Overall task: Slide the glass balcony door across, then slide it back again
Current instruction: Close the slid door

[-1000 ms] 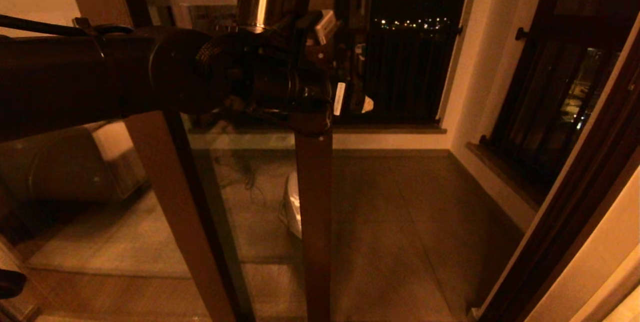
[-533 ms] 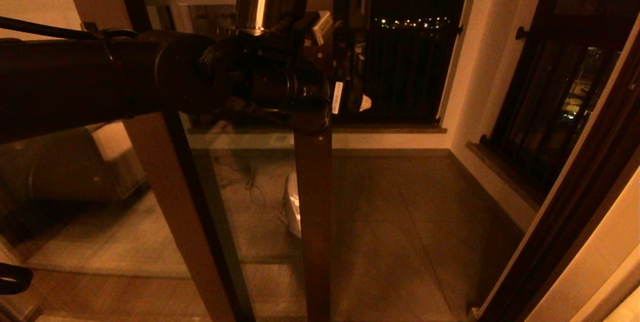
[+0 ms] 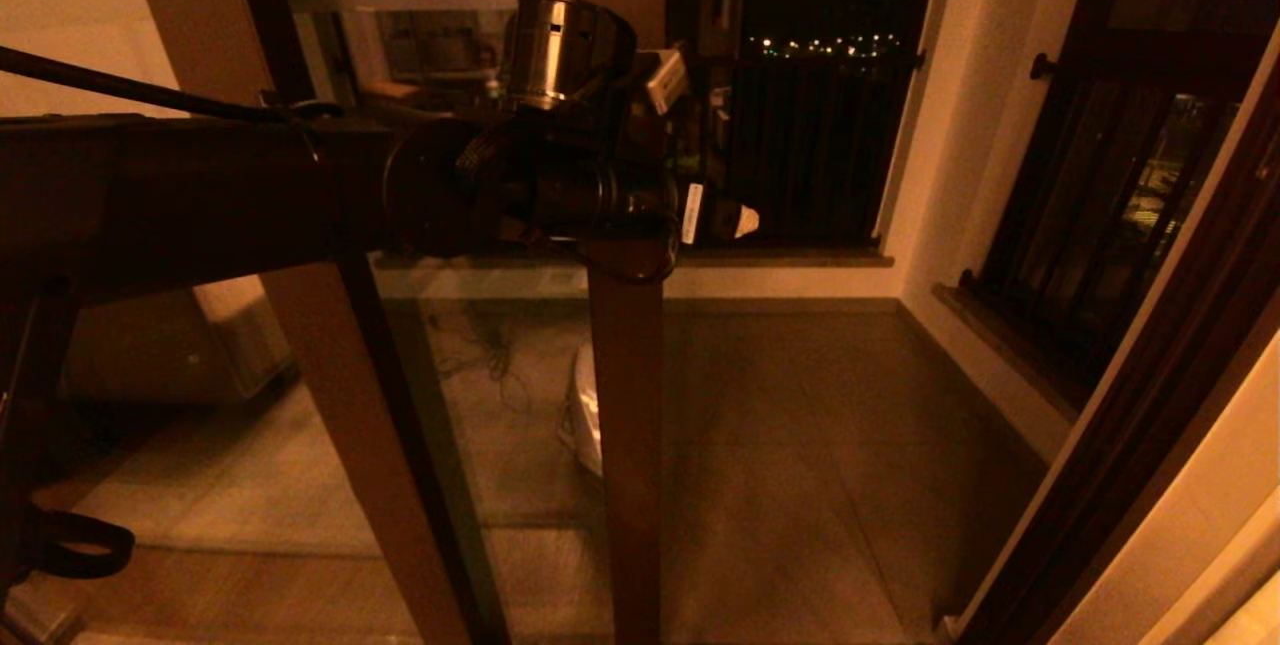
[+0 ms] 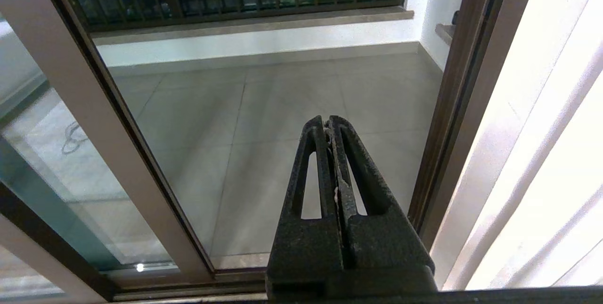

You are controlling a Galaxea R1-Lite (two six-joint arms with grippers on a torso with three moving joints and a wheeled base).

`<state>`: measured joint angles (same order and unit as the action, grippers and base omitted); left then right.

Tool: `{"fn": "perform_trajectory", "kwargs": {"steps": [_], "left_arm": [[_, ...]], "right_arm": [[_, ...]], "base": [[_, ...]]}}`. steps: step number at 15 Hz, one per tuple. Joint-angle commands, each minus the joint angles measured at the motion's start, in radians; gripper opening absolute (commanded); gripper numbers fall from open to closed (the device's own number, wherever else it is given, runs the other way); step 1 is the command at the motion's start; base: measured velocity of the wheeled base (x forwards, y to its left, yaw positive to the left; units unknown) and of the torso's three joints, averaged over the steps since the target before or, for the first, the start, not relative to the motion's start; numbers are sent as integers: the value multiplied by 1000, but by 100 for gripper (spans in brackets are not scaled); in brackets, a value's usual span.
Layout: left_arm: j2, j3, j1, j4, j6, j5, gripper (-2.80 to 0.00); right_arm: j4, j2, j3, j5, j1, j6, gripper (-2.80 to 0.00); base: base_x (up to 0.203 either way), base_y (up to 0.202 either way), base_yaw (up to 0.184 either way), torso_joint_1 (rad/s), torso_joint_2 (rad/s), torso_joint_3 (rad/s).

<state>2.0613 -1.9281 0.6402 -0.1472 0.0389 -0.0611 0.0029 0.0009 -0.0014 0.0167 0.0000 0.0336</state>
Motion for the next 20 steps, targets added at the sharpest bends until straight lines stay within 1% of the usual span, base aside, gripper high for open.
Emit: {"fn": "perform_trajectory", "kwargs": {"steps": [1, 3, 11, 12, 14, 20], "left_arm": [[10, 0, -9, 6, -1, 0, 0], [25, 0, -16, 24, 1, 1, 0], [39, 0, -26, 29, 1, 6, 0], [45, 0, -27, 35, 1, 7, 0], [61, 0, -27, 93, 1, 11, 0], [68, -2, -27, 104, -1, 4, 0]], "right_arm": [[0, 1, 0, 0, 0, 1, -280], [0, 1, 0, 0, 0, 0, -280], [0, 1, 0, 0, 0, 0, -280], [0, 1, 0, 0, 0, 0, -280], [0, 1, 0, 0, 0, 0, -280], [0, 1, 0, 0, 0, 0, -280]], "base": [[0, 0, 0, 0, 0, 0], [0, 0, 0, 0, 0, 0], [0, 0, 0, 0, 0, 0], [0, 0, 0, 0, 0, 0], [0, 0, 0, 0, 0, 0], [0, 0, 0, 0, 0, 0]]}}
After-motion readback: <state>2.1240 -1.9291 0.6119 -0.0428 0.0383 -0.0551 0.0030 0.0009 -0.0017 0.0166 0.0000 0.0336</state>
